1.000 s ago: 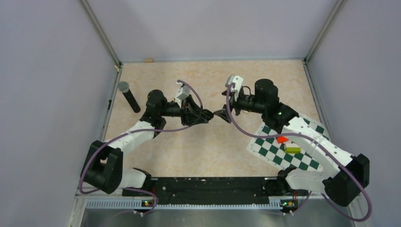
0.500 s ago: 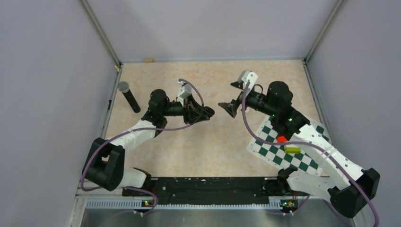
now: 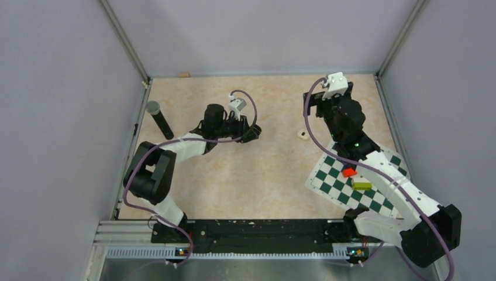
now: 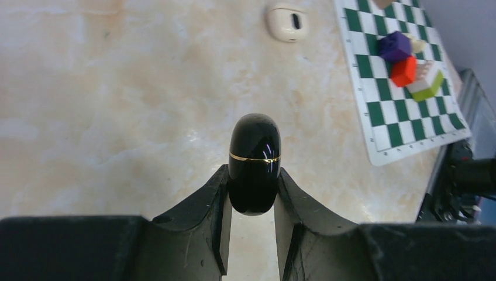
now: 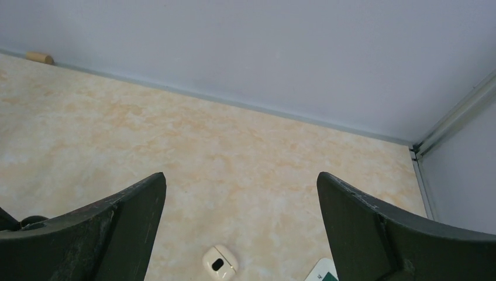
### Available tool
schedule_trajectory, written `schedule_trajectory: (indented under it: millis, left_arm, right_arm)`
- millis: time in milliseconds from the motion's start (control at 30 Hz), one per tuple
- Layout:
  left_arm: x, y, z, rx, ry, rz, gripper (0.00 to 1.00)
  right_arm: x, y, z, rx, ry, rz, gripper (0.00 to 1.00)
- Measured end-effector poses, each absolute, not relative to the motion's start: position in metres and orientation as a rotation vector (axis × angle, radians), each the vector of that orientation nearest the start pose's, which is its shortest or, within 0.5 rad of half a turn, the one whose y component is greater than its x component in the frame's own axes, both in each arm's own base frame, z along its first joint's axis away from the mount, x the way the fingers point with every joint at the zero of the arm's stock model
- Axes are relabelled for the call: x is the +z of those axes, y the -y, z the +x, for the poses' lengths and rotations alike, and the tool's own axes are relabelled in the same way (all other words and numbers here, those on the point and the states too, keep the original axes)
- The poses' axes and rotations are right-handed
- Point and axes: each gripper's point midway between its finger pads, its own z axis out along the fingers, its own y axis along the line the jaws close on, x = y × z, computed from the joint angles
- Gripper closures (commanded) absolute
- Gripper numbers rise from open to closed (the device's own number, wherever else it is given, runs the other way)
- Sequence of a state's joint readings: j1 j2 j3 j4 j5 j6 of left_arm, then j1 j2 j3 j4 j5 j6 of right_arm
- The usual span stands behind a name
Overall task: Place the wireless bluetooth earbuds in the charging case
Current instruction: Place the charging case with the earbuds at the center of the board.
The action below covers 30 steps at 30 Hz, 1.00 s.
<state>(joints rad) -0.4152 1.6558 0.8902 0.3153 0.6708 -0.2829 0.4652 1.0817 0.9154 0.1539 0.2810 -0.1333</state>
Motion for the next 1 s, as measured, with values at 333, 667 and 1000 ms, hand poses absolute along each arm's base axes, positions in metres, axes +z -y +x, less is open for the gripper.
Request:
schedule_trajectory:
  millis: [333, 667, 1000]
  left_arm:
    - [0.078, 0.258, 0.375, -0.829, -2.287, 0.509, 1.00]
    - [0.102, 0.268, 0.410, -0.719, -2.341, 0.870, 1.00]
    - [0.064, 0.289, 0.363, -0.969, -2.607, 0.794, 1.00]
  right_arm:
    - [0.328, -0.113, 0.375, 0.015, -1.540, -0.192, 0.02]
    - [0.334, -0.099, 0.375, -0.003, -1.525, -0.146, 0.02]
    - [0.330, -0.093, 0.375, -0.020, -1.533, -0.133, 0.02]
